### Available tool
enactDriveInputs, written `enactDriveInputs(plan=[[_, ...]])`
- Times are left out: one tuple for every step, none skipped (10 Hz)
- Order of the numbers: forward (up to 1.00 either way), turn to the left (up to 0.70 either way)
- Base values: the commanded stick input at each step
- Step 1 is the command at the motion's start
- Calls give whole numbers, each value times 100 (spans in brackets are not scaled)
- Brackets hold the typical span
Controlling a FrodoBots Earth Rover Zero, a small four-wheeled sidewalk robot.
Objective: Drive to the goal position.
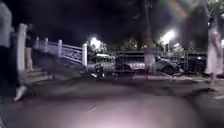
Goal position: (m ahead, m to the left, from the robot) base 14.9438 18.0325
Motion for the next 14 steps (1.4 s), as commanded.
enactDriveInputs(plan=[[45,0],[45,0],[45,0],[45,0],[45,0],[45,0],[45,1],[45,18],[45,27],[45,27],[45,27],[45,27],[45,27],[45,27]])
